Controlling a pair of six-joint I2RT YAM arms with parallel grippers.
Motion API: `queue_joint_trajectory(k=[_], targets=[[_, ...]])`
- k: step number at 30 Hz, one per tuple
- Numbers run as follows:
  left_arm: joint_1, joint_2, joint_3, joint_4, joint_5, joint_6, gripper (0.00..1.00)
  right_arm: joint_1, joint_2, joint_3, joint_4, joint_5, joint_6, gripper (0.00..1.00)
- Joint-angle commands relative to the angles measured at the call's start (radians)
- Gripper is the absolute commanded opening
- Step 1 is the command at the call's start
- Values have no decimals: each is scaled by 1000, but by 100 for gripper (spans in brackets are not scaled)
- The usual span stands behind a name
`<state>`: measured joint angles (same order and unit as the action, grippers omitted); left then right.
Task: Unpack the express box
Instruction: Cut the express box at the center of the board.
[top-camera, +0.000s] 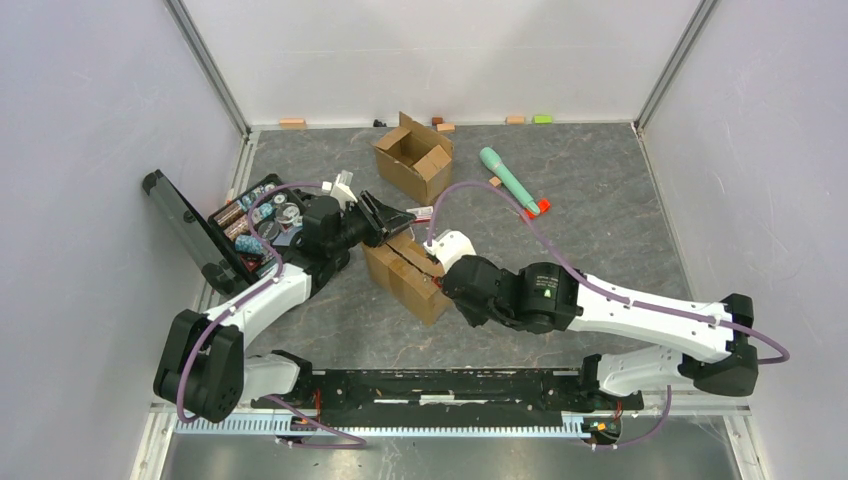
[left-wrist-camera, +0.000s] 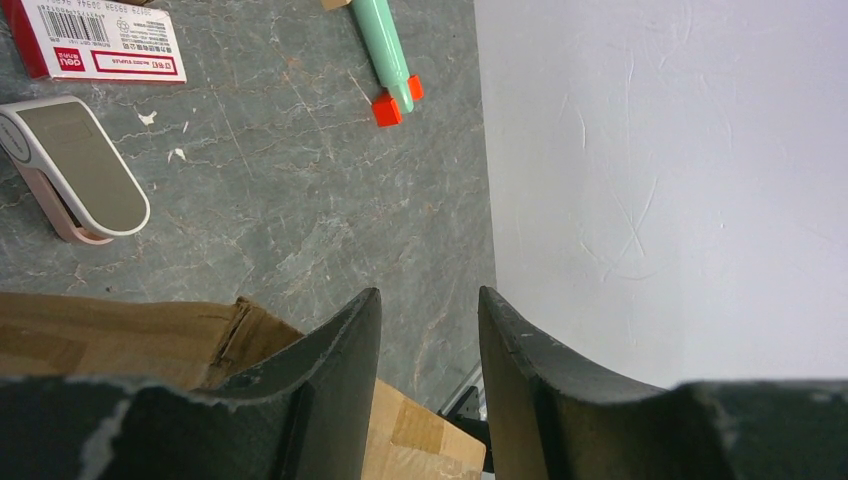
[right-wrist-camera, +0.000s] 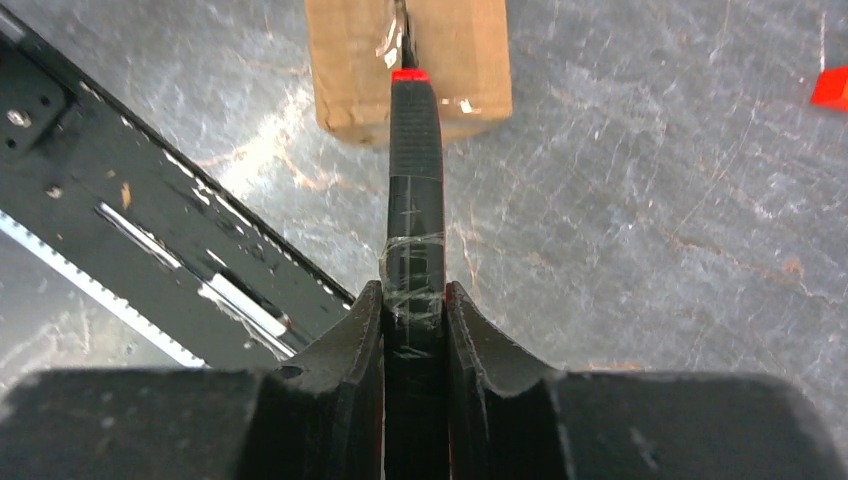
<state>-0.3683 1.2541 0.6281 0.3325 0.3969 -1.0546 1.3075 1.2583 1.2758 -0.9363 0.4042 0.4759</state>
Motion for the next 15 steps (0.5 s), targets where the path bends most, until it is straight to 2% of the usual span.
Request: queue_joint_trajectory(k=[1, 7, 15], targets=[[42, 67, -72, -231, -121, 88, 50, 19, -48, -14, -169, -73, 30, 0], [43, 70, -70, -231, -122, 90, 50, 19, -48, 36, -214, -66, 29, 0], [43, 64, -73, -232, -113, 91, 50, 20, -78, -18, -205, -112, 29, 0]])
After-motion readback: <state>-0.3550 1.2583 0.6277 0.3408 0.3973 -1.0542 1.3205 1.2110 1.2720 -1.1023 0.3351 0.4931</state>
